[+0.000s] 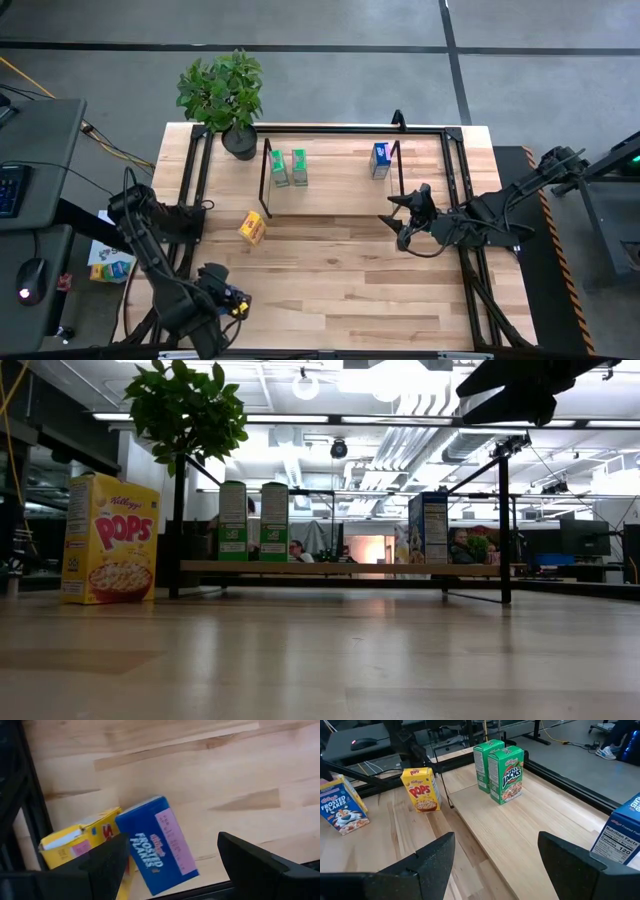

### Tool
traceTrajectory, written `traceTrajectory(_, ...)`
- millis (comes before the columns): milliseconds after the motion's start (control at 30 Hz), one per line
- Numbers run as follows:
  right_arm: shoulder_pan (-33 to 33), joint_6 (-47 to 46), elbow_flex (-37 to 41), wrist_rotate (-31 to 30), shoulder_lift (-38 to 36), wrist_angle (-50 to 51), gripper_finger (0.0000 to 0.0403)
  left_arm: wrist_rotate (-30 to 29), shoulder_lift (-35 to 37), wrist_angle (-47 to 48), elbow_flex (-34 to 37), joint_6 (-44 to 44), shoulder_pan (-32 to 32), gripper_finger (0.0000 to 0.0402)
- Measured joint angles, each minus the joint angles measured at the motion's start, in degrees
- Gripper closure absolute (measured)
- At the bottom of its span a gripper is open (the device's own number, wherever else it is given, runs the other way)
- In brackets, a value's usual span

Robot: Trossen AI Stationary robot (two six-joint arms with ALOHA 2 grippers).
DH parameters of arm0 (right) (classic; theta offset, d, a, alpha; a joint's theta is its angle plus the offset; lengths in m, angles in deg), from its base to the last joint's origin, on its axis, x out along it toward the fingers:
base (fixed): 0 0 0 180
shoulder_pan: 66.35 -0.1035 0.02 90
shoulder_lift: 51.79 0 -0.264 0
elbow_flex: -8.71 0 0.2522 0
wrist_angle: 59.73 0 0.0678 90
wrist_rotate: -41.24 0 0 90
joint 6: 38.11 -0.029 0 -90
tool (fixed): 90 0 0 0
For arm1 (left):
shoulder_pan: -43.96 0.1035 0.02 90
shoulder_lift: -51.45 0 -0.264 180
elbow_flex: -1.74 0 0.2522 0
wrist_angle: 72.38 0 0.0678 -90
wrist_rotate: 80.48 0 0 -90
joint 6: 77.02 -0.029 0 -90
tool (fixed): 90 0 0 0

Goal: Stack cereal on shelf
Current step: Put the blue cereal box aligned with the other blue cereal box on the shelf

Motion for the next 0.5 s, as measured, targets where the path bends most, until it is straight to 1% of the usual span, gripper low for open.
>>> traceTrajectory(200,0.0,0.0,0.0,0.0,0.0,0.4,0.0125,1.4,-0.4,1.9,0.0,0.4,-0.4,0.0108)
traceTrajectory(333,0.0,0.0,0.0,0.0,0.0,0.4,0.0125,1.9,-1.5,1.2,0.0,0.4,-0.4,0.0108)
traceTrajectory(500,0.0,0.0,0.0,-0.2,0.0,0.3,0.0125,4.8,-3.1,0.8,0.0,0.5,-0.4,0.0108)
